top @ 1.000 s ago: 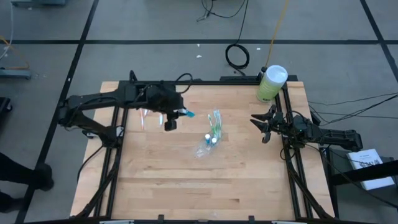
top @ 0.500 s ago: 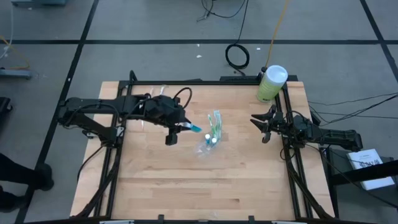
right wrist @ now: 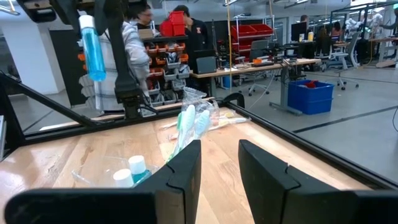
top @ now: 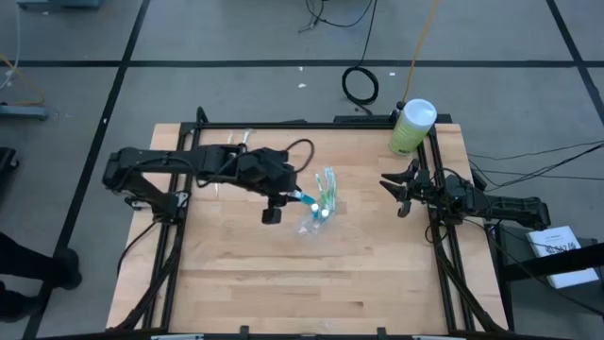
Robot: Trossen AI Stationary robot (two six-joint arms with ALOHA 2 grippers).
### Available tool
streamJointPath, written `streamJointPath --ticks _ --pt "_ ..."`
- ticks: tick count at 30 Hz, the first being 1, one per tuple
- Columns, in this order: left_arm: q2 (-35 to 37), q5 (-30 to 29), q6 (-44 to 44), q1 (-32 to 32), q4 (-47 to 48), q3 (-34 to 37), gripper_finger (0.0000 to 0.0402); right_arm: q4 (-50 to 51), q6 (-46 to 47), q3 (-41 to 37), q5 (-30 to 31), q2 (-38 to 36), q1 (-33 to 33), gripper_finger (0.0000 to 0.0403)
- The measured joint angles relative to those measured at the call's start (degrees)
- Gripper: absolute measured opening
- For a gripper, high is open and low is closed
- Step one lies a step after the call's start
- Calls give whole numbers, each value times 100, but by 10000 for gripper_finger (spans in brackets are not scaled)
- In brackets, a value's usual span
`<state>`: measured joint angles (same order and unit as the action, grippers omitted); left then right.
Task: Pick & Place toothbrushing station
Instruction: Put the mouthwash bottle into the transparent organizer
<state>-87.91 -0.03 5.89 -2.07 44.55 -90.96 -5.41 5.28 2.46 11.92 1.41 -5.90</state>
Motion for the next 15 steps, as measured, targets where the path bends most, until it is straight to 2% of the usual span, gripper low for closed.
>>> streamJointPath --ticks 6,15 --pt "-790 6 278 0 534 -648 113 -1 -1 -2 0 0 -2 98" --pt "-1649 -3 352 0 461 -702 113 2 0 -7 0 0 1 98"
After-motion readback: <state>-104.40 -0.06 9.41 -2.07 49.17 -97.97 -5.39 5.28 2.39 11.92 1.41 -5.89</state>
